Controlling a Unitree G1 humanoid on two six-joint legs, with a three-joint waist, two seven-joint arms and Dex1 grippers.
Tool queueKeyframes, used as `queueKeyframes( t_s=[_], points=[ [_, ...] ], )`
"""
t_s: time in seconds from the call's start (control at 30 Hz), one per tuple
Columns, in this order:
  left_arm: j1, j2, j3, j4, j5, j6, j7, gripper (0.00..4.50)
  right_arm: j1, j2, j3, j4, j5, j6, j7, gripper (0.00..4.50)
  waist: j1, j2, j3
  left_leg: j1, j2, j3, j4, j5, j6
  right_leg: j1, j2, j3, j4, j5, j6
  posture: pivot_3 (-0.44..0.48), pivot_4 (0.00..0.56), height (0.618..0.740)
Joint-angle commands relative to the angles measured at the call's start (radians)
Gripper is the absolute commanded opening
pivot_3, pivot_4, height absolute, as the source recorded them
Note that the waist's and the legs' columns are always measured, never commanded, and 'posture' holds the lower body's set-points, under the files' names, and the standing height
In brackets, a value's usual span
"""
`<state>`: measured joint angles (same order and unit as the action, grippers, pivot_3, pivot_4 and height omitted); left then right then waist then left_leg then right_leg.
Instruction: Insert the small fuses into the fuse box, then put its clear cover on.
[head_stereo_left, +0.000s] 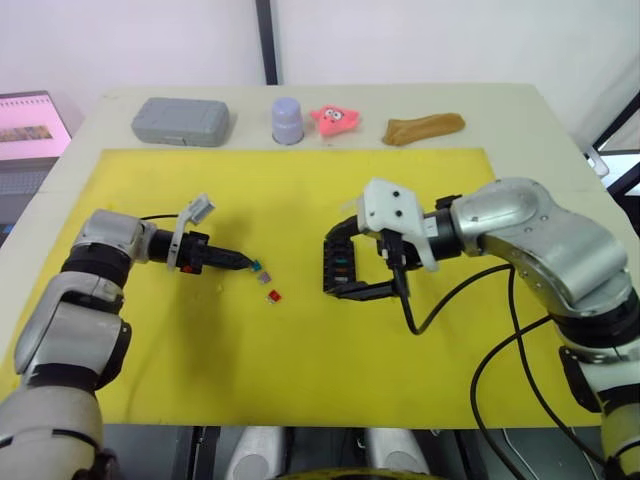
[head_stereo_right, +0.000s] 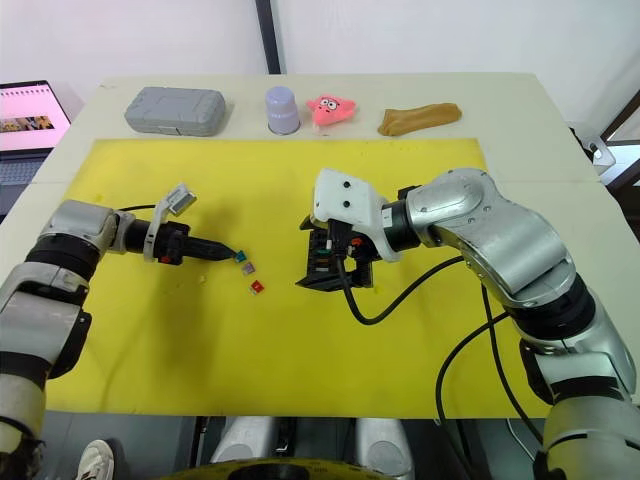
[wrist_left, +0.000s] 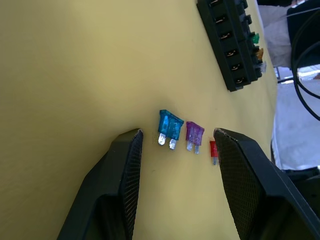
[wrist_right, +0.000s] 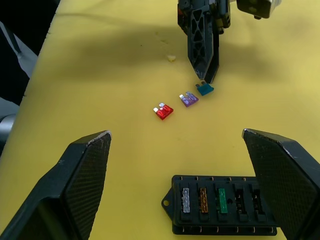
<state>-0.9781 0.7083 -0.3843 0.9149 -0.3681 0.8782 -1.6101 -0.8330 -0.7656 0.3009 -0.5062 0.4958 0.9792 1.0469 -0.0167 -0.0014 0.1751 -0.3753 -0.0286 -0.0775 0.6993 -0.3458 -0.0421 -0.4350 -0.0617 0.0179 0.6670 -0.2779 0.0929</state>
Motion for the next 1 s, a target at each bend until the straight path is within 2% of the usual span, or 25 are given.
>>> queueKeyframes(
  t_s=[0.03, 0.27, 0.4, 0.8, 0.93, 1.0],
  points=[
    [-0.009, -0.014, -0.045, -0.008, -0.017, -0.014, -0.004, 2.40, -0.015, -0.003, -0.016, -0.033, 0.011, 0.006, -0.011, 4.50, 0.001, 0.000, 0.000, 0.000, 0.000, 0.000, 0.000, 0.000, 0.000, 0.000, 0.000, 0.000, 0.000, 0.000, 0.000, 0.000, 0.150, 0.740],
    [-0.013, -0.022, -0.058, 0.031, -0.003, -0.062, -0.004, 2.40, -0.015, -0.001, -0.016, -0.038, 0.015, 0.012, -0.020, 4.50, 0.001, 0.000, 0.000, 0.000, -0.001, 0.000, 0.000, 0.000, 0.000, 0.000, 0.000, 0.000, 0.000, 0.000, 0.000, 0.000, 0.150, 0.740],
    [-0.005, -0.018, -0.069, 0.020, -0.005, -0.078, -0.004, 1.14, -0.012, -0.002, -0.015, -0.043, 0.016, 0.012, -0.023, 4.50, 0.000, 0.000, 0.000, 0.000, -0.001, 0.000, 0.000, 0.000, 0.000, 0.000, 0.000, 0.000, 0.000, 0.000, 0.000, 0.000, 0.150, 0.740],
    [-0.009, -0.025, -0.060, 0.076, 0.032, -0.131, -0.004, 1.14, -0.012, -0.001, -0.013, -0.044, 0.012, 0.007, -0.023, 4.50, -0.003, 0.000, 0.000, 0.000, -0.002, 0.000, 0.000, 0.000, 0.000, 0.000, 0.000, 0.000, 0.000, 0.000, 0.000, 0.000, 0.150, 0.740],
    [-0.018, -0.036, -0.043, 0.105, 0.050, -0.145, -0.004, 0.07, -0.011, -0.001, -0.013, -0.045, 0.011, 0.004, -0.024, 4.50, -0.003, 0.000, 0.000, 0.000, -0.003, 0.000, 0.000, 0.000, 0.000, 0.000, 0.000, 0.000, 0.000, 0.000, 0.000, 0.000, 0.150, 0.740],
    [-0.020, -0.040, -0.038, 0.115, 0.059, -0.153, -0.004, 0.07, -0.011, -0.001, -0.013, -0.046, 0.010, 0.004, -0.024, 4.50, -0.002, 0.000, 0.000, 0.000, -0.003, 0.000, 0.000, 0.000, 0.000, 0.000, 0.000, 0.000, 0.000, 0.000, 0.000, 0.000, 0.150, 0.740]
  ],
)
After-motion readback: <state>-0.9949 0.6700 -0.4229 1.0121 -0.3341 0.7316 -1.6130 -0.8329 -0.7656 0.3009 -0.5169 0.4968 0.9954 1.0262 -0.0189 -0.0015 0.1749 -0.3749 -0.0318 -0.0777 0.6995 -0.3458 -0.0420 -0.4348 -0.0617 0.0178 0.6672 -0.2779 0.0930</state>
